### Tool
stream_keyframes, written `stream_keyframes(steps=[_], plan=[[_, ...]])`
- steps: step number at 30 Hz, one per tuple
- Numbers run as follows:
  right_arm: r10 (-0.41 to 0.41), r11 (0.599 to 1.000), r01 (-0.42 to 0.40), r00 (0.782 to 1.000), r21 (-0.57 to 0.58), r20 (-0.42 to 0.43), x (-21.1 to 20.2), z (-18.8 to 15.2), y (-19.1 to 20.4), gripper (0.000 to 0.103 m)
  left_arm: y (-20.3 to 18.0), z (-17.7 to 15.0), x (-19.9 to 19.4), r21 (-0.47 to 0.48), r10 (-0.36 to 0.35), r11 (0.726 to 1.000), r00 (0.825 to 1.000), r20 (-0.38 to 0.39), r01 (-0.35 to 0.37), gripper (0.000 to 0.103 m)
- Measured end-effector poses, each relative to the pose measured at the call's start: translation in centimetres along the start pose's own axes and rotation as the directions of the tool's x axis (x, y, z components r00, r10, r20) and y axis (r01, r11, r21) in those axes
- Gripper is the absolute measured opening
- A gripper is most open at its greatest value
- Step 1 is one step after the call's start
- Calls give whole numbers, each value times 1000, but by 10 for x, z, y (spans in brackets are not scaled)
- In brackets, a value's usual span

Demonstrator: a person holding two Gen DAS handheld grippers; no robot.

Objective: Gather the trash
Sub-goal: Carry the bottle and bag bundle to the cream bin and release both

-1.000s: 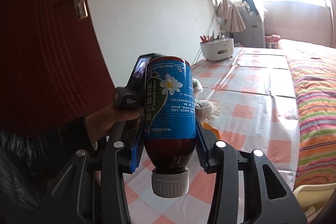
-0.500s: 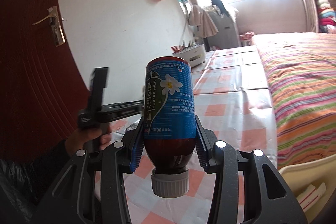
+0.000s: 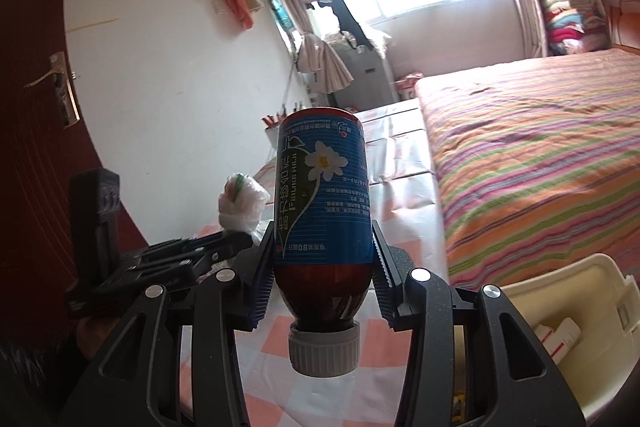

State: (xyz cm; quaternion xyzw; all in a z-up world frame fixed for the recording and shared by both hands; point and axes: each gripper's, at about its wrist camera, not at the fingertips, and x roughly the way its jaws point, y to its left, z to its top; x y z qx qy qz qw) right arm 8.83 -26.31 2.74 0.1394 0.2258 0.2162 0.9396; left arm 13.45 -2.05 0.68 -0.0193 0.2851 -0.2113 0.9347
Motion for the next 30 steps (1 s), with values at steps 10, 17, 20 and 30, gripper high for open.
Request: stream_keyframes(steps=[10, 17, 20, 30], plan=[[-107, 994, 107, 994, 6, 6, -16, -4, -24, 42, -68, -11, 14, 22, -167, 986, 985, -52, 168, 27], [-168, 985, 169, 986, 33, -17, -18, -9, -45, 42, -87, -13, 19, 30, -217, 975, 973, -75, 219, 27], [-214, 976, 215, 976, 42, -33, -18, -12, -56, 42, -93, -15, 19, 37, -226, 973, 971, -81, 230, 27], [-313, 943, 319, 947, 98, -73, -25, -20, -86, 42, -103, -18, 20, 51, -243, 967, 965, -95, 249, 27]])
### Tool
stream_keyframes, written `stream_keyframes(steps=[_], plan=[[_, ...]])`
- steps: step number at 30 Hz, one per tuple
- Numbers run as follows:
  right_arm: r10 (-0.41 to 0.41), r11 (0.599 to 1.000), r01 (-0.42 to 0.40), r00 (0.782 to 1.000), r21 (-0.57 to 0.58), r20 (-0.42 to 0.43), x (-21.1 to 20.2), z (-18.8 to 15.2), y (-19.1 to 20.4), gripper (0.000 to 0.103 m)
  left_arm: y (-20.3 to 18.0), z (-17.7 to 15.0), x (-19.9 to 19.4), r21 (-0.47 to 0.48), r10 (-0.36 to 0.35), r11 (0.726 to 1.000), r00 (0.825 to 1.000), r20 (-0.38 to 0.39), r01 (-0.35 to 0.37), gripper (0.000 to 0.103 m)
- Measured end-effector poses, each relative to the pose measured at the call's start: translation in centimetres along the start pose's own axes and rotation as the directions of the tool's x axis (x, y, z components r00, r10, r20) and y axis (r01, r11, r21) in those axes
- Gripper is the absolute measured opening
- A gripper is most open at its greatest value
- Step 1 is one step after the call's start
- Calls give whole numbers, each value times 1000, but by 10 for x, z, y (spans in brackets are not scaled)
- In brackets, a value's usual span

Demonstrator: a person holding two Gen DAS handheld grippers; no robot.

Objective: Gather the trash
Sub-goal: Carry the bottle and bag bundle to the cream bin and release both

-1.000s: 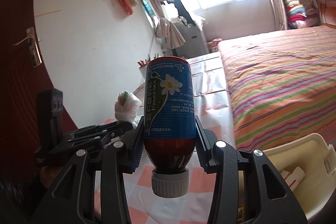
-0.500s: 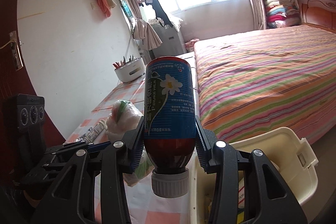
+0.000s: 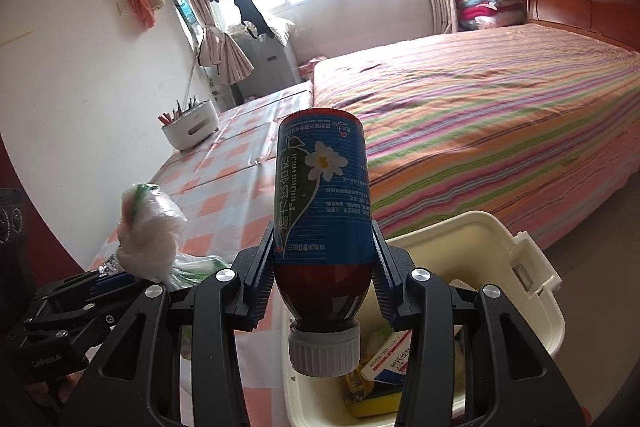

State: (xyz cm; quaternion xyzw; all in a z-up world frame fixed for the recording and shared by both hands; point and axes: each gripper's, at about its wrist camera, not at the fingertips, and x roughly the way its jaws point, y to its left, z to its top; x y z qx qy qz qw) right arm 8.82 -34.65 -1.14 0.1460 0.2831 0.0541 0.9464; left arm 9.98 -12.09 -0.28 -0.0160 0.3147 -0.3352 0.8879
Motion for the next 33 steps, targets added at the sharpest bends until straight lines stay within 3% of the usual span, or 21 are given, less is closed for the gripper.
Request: stream_keyframes(steps=[4, 13, 20, 26, 33], plan=[[-18, 1000, 18, 1000, 6, -6, 1, 0, 0, 42, -2, 1, -1, 1, -4, 1000, 1000, 3, 4, 27], [-61, 997, 60, 998, 53, 20, -7, 2, -8, 54, -5, 2, 1, 8, -9, 1000, 1000, -5, 9, 27], [-68, 984, 42, 987, 172, 144, -36, 12, -25, 66, -12, 5, 9, 4, -32, 999, 999, -15, 32, 28], [-63, 947, -21, 967, 322, 247, -59, 13, -54, 67, -18, 7, 35, -29, -77, 997, 995, -67, 75, 28], [-80, 937, -27, 954, 348, 289, -68, 13, -61, 67, -30, 10, 67, -40, -93, 995, 990, -106, 90, 30]])
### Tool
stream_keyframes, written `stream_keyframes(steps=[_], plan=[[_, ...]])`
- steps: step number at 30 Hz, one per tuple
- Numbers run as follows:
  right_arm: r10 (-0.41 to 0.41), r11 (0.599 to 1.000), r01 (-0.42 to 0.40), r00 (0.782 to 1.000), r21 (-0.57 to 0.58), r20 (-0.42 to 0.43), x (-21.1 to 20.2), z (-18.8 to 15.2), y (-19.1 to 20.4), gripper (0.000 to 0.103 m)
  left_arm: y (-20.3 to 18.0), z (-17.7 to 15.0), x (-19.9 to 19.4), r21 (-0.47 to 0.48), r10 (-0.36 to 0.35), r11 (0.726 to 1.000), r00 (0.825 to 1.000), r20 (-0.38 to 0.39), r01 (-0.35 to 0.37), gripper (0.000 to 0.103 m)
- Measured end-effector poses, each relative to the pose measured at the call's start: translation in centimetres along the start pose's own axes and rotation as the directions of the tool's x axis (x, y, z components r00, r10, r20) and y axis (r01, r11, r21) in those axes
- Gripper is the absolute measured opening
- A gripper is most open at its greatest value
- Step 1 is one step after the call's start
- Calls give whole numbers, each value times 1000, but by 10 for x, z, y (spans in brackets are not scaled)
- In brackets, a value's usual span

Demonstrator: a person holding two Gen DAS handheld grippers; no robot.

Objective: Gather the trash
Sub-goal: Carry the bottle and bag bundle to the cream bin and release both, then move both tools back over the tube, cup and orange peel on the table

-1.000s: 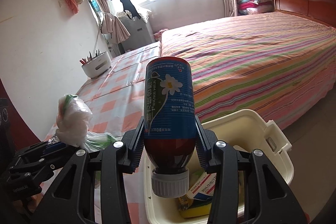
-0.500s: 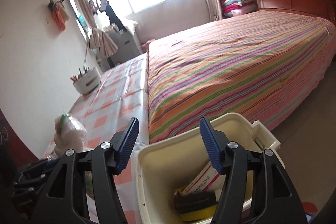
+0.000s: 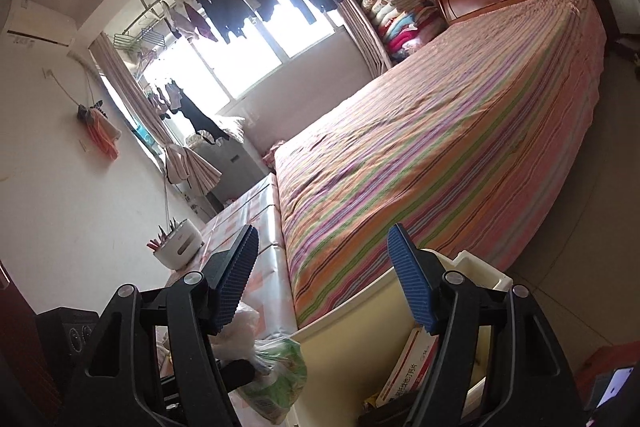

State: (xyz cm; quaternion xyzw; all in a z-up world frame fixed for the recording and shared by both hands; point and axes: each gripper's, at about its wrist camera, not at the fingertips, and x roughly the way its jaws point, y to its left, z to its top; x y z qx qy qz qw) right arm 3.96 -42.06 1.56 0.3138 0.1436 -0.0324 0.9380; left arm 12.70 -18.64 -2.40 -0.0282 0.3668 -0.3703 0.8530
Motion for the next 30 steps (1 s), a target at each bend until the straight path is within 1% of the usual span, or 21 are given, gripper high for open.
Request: stream_keyframes(steps=[3, 5, 7, 10, 14, 16, 17, 18, 19, 20, 21, 22, 23, 24, 26, 28, 29, 30], plan=[[6, 1000, -6, 1000, 0, 11, 2, -1, 3, 67, -8, 2, 10, 16, 0, 1000, 1000, -8, 0, 31], [7, 1000, -7, 1000, -5, 11, 4, -4, 6, 67, -12, 2, 17, 23, 5, 1000, 1000, -23, -5, 37], [16, 1000, -16, 1000, -1, 11, 4, -4, 6, 67, -14, 2, 21, 27, 6, 1000, 1000, -29, -5, 56], [18, 1000, -18, 1000, -2, 10, 7, -5, 7, 67, -16, 2, 19, 34, 16, 999, 1000, 0, -16, 72], [24, 1000, -24, 1000, 2, 2, 14, -7, 9, 67, -9, 4, 0, 24, 26, 999, 999, 27, -27, 73], [37, 999, -37, 999, -3, -15, 21, -14, 16, 67, 3, 4, -20, 6, 41, 999, 996, 75, -41, 73], [44, 999, -44, 999, -11, -23, 26, -17, 23, 67, 10, 3, -33, 0, 59, 998, 993, 103, -59, 73], [47, 999, -48, 998, -18, -29, 29, -19, 28, 67, 18, 1, -48, -1, 82, 997, 988, 133, -83, 73], [61, 997, -63, 997, -35, -51, 37, -24, 40, 67, 26, 0, -62, 0, 111, 994, 980, 164, -112, 73], [72, 996, -75, 996, -40, -62, 40, -27, 46, 67, 35, -3, -78, -1, 149, 988, 968, 200, -152, 73], [96, 994, -100, 992, -49, -78, 47, -34, 61, 68, 44, -6, -95, -8, 196, 980, 950, 241, -200, 73], [113, 991, -119, 989, -64, -94, 52, -41, 75, 71, 53, -9, -108, -18, 242, 969, 929, 279, -247, 73], [123, 988, -131, 987, -76, -106, 56, -45, 83, 72, 62, -12, -122, -29, 293, 954, 903, 314, -300, 74], [141, 984, -153, 982, -95, -128, 61, -53, 99, 72, 71, -14, -134, -43, 341, 936, 874, 345, -349, 77], [178, 974, -198, 970, -114, -163, 70, -65, 122, 72, 87, -18, -153, -76, 425, 899, 819, 386, -431, 80], [192, 965, -222, 961, -142, -198, 77, -78, 141, 72, 102, -21, -167, -107, 486, 866, 773, 407, -488, 80], [199, 962, -231, 958, -147, -207, 78, -81, 145, 72, 110, -23, -172, -126, 509, 853, 756, 411, -506, 80], [212, 956, -250, 951, -154, -226, 82, -89, 153, 72, 117, -26, -177, -143, 522, 846, 746, 413, -513, 80]])
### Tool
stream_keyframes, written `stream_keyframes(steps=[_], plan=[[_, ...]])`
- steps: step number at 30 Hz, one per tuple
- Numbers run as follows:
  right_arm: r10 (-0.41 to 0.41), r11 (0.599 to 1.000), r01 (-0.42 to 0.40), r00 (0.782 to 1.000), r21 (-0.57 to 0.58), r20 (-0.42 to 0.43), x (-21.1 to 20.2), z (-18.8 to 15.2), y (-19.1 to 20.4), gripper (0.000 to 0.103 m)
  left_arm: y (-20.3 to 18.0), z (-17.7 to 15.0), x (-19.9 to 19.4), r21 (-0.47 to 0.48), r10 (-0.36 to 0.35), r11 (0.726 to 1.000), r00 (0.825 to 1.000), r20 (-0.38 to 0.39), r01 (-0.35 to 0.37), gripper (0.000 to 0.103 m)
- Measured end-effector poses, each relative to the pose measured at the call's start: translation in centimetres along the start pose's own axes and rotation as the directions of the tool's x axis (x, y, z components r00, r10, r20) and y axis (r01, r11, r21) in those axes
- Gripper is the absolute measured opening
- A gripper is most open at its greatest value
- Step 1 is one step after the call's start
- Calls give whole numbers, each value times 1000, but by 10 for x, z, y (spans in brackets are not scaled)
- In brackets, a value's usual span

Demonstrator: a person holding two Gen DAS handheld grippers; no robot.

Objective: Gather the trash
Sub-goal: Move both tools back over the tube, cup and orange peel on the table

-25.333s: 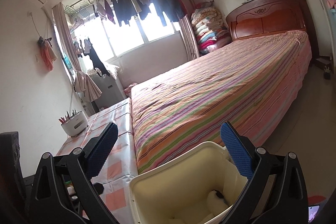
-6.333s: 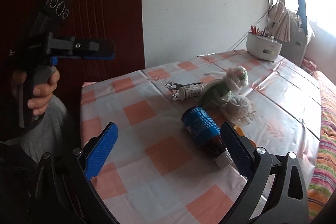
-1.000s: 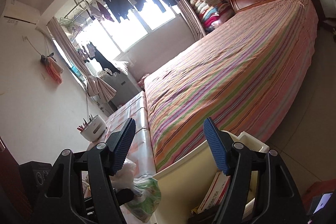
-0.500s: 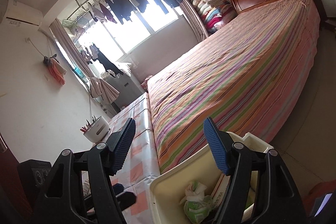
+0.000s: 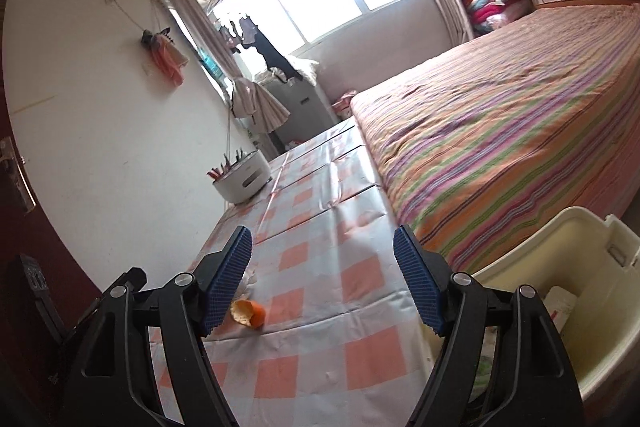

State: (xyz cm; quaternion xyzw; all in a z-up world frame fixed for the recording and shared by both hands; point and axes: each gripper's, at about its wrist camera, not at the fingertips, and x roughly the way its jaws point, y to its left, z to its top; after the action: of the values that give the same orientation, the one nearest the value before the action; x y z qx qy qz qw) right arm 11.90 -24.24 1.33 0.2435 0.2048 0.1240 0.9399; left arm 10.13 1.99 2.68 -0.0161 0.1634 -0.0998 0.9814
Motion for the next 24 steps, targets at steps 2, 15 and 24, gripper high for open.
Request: stream_keyframes(steps=[2, 15, 24], plan=[[7, 1000, -7, 1000, -18, -23, 9, -5, 10, 73, 18, -3, 0, -40, 17, 999, 1000, 0, -17, 80], [109, 992, -116, 986, -48, -123, 34, -22, 44, 74, 74, -20, 4, -180, 108, 977, 993, -50, -115, 80], [114, 991, -121, 985, -50, -127, 30, -21, 42, 76, 69, -21, 12, -188, 89, 977, 993, -73, -101, 80]])
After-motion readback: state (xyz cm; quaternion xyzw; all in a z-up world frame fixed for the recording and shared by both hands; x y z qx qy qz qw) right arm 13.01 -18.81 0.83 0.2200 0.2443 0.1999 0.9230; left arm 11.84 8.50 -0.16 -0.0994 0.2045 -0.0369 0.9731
